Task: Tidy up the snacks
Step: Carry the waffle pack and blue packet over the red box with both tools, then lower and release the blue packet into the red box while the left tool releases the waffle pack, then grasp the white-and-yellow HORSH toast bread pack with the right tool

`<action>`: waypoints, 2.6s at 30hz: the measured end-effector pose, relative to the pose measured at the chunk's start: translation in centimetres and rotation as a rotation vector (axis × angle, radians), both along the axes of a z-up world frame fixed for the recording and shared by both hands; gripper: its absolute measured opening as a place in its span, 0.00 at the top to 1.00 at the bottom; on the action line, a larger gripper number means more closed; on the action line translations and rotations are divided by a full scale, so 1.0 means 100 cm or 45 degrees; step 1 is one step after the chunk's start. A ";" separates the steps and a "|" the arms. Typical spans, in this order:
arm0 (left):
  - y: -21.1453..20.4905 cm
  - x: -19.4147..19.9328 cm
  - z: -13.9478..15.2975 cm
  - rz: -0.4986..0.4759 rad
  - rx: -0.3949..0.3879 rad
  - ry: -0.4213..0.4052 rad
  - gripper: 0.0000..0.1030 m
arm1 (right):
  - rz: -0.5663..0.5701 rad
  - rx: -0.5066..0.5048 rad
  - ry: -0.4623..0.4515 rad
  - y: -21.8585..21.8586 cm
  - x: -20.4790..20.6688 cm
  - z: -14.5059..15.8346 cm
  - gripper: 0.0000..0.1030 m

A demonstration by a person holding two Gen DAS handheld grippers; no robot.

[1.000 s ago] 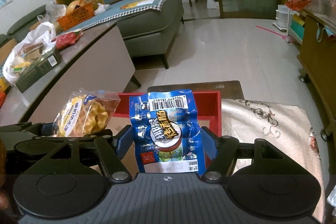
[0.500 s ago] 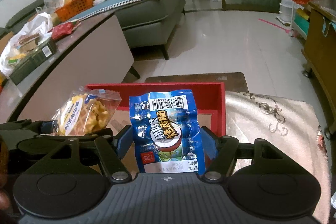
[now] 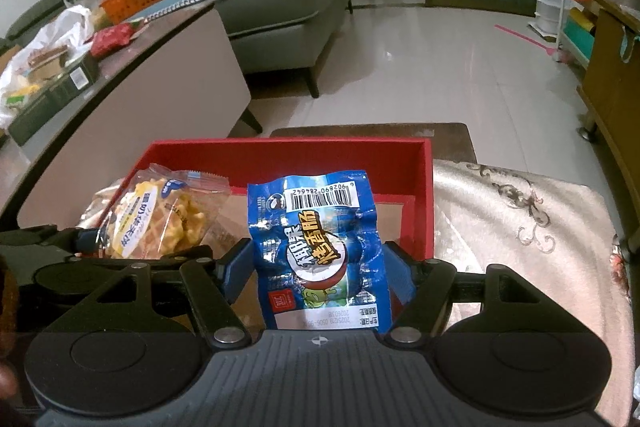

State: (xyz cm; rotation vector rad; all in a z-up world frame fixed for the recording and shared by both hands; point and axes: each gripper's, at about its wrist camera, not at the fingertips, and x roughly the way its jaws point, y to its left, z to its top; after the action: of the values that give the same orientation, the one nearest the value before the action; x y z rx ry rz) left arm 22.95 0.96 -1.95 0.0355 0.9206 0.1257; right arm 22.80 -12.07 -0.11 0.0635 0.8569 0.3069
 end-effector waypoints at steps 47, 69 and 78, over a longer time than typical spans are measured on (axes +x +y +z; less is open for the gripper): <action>0.016 0.003 -0.004 0.033 -0.097 0.142 0.17 | 0.047 -0.084 -0.019 0.002 -0.022 0.009 0.17; 0.023 -0.041 0.039 -0.021 -0.189 0.062 0.16 | 0.163 -0.143 -0.019 -0.009 -0.081 0.019 0.11; 0.037 -0.089 0.044 -0.033 -0.214 0.082 0.16 | 0.265 -0.244 0.020 0.007 -0.093 0.004 0.07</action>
State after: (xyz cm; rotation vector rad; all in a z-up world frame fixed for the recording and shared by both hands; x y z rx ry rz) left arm 14.05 4.63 2.44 -0.1047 0.9919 0.0233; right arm 13.54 -11.38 0.25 -0.2032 0.9070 0.4179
